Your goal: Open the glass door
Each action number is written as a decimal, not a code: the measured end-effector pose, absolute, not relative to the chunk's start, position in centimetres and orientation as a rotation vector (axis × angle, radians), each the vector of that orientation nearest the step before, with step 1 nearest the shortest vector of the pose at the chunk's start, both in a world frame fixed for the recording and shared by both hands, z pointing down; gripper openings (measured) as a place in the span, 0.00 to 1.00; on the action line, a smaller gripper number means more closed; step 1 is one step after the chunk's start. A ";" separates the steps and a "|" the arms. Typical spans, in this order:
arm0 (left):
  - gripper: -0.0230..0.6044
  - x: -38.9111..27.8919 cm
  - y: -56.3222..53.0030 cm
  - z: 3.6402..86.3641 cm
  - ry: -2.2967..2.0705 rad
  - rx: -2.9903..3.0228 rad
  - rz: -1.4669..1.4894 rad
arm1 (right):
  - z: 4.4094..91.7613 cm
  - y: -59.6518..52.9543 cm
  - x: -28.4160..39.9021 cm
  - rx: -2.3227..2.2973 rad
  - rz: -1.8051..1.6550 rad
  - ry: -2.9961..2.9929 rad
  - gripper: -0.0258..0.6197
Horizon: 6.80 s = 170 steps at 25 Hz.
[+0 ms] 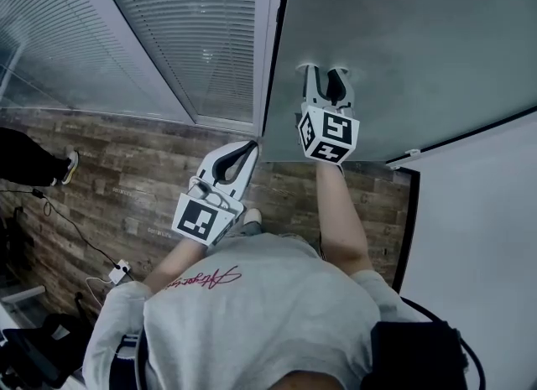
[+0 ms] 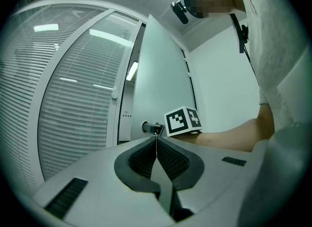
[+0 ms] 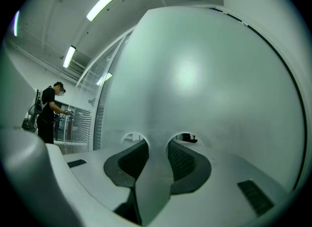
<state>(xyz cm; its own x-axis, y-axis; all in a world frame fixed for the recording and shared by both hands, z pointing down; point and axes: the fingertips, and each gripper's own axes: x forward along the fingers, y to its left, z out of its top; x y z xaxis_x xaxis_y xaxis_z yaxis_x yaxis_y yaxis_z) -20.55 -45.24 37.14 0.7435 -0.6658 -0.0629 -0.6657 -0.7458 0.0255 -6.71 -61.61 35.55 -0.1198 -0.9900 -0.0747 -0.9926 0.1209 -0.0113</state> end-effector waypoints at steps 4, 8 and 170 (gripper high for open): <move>0.06 -19.2 -43.0 37.2 -1.136 2.924 -0.089 | 35.6 -59.8 -7.0 -2.002 0.057 2.339 0.24; 0.06 -18.1 -40.7 37.2 -1.150 2.909 -0.083 | 35.6 -57.8 -7.3 -1.960 0.038 2.375 0.24; 0.06 47.3 29.0 36.1 0.059 3.174 0.037 | 35.3 14.6 48.2 -0.792 -0.126 2.866 0.25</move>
<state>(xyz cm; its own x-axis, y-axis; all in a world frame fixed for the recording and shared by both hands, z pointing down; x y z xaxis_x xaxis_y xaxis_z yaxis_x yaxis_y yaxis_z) 47.28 29.01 36.06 0.9990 0.0367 0.0239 0.0375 -0.9988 -0.0324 48.21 14.62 35.30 -0.8459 -0.5157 -0.1361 -0.5018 0.8560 -0.1245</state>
